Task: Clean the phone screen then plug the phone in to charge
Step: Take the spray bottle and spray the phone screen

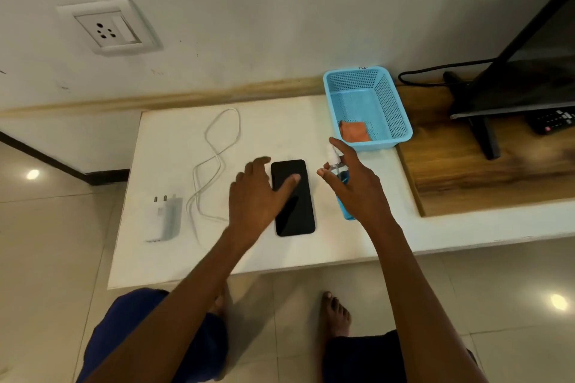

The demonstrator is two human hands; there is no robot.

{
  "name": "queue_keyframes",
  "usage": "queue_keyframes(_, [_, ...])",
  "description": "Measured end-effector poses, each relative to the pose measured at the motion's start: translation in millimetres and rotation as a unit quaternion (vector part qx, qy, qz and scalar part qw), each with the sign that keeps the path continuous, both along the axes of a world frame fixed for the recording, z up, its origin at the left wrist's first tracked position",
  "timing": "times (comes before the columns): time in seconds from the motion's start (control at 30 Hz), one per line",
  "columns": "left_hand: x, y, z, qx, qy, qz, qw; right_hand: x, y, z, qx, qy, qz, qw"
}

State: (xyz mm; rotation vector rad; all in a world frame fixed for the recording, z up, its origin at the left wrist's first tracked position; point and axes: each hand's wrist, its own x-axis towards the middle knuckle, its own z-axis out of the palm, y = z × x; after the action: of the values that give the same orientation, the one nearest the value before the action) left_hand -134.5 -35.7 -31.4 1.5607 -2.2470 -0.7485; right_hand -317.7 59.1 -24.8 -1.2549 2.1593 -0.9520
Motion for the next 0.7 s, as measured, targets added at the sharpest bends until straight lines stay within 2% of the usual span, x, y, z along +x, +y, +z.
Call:
queue_keyframes(0.1, [8.3, 49.1, -7.0, 0.041, -0.042, 0.014, 0.998, -3.6, 0.1, -5.7, 0.018, 0.021, 0.006, 1.0])
queue_keyframes(0.27, [11.3, 94.1, -24.1, 0.0, -0.111, 0.021, 0.994, -5.0, 1.7, -9.3, 0.026, 0.035, 0.02, 0.999])
queue_keyframes(0.53, [-6.1, 96.6, -23.6, -0.077, -0.151, 0.05, 0.984, -9.3, 9.5, -4.3, 0.033, 0.033, 0.043, 0.998])
queue_keyframes(0.7, [-13.0, 88.8, -29.2, -0.066, -0.149, 0.039, 0.986, -12.1, 12.3, -3.9, 0.024, 0.024, 0.046, 0.998])
